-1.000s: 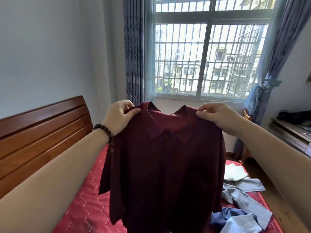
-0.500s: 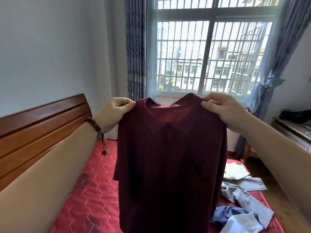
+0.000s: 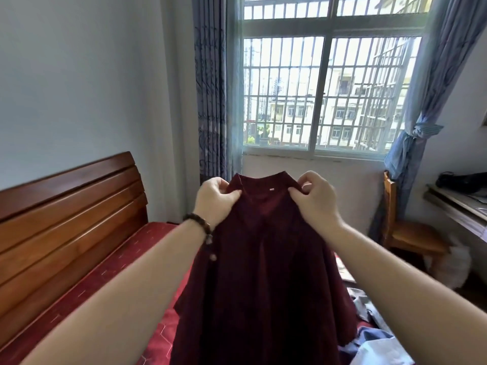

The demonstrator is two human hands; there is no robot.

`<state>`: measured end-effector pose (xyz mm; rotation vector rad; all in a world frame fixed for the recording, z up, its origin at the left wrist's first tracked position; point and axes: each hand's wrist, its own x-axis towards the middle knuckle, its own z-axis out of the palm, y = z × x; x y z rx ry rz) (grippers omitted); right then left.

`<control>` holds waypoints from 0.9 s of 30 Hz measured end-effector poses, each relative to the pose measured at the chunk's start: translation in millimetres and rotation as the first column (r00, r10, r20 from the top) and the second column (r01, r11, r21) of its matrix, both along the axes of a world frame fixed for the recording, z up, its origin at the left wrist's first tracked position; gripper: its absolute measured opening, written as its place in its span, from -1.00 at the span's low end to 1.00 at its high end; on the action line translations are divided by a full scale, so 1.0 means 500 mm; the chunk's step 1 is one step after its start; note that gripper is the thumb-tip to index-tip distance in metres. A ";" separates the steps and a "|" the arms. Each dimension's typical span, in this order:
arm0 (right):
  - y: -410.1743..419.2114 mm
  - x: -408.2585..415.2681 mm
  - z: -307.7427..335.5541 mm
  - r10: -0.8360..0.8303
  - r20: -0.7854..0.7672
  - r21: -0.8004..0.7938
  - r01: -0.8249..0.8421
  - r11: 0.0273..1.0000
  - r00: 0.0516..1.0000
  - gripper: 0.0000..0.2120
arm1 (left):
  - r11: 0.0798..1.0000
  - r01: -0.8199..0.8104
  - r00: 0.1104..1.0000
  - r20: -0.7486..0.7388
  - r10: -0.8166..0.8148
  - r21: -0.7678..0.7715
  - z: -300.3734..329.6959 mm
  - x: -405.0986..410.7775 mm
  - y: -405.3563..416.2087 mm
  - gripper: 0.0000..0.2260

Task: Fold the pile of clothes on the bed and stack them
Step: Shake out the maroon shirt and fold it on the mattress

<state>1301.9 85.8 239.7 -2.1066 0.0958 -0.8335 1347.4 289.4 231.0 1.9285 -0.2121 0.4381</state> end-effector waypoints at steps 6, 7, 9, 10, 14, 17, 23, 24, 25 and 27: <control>0.081 -0.027 -0.025 0.199 0.068 0.277 -0.210 0.937 0.978 -0.88 | 0.912 0.292 0.954 0.019 -0.300 -0.287 -0.008 -0.044 -0.091 -0.86; 0.084 -0.030 -0.023 0.248 0.061 0.348 -0.254 0.902 0.967 -0.90 | 0.872 0.347 0.929 -0.002 -0.371 -0.344 -0.009 -0.047 -0.098 -0.89; 0.085 -0.034 -0.018 0.312 0.062 0.437 -0.307 0.845 0.948 -0.91 | 0.810 0.433 0.878 -0.020 -0.479 -0.396 -0.012 -0.051 -0.106 -0.92; 0.084 -0.036 -0.014 0.329 0.058 0.450 -0.319 0.834 0.943 -0.89 | 0.794 0.468 0.857 -0.020 -0.515 -0.388 -0.015 -0.051 -0.108 -0.89; 0.069 -0.053 0.018 0.502 0.010 0.519 -0.434 0.736 0.865 -0.74 | 0.707 0.602 0.761 0.000 -0.648 -0.370 -0.026 -0.051 -0.101 -0.77; 0.042 -0.065 0.038 0.619 -0.049 0.450 -0.536 0.714 0.784 -0.74 | 0.688 0.667 0.723 0.022 -0.691 -0.287 -0.022 -0.048 -0.088 -0.81; -0.040 -0.058 0.096 0.306 -0.039 -0.361 -0.299 0.883 0.951 -0.58 | 0.733 0.659 0.745 0.010 -0.667 -0.172 0.015 -0.051 -0.081 -0.80; -0.053 -0.056 0.112 0.315 -0.161 -0.388 -0.354 0.851 0.935 -0.50 | 0.732 0.667 0.741 0.018 -0.672 -0.136 0.020 -0.051 -0.081 -0.79; -0.059 -0.055 0.126 0.337 -0.281 -0.374 -0.426 0.824 0.898 -0.51 | 0.730 0.675 0.736 0.029 -0.676 -0.105 0.024 -0.050 -0.081 -0.78; -0.061 -0.054 0.144 0.384 -0.419 -0.294 -0.523 0.800 0.823 -0.71 | 0.718 0.689 0.724 0.047 -0.688 -0.099 0.031 -0.050 -0.080 -0.78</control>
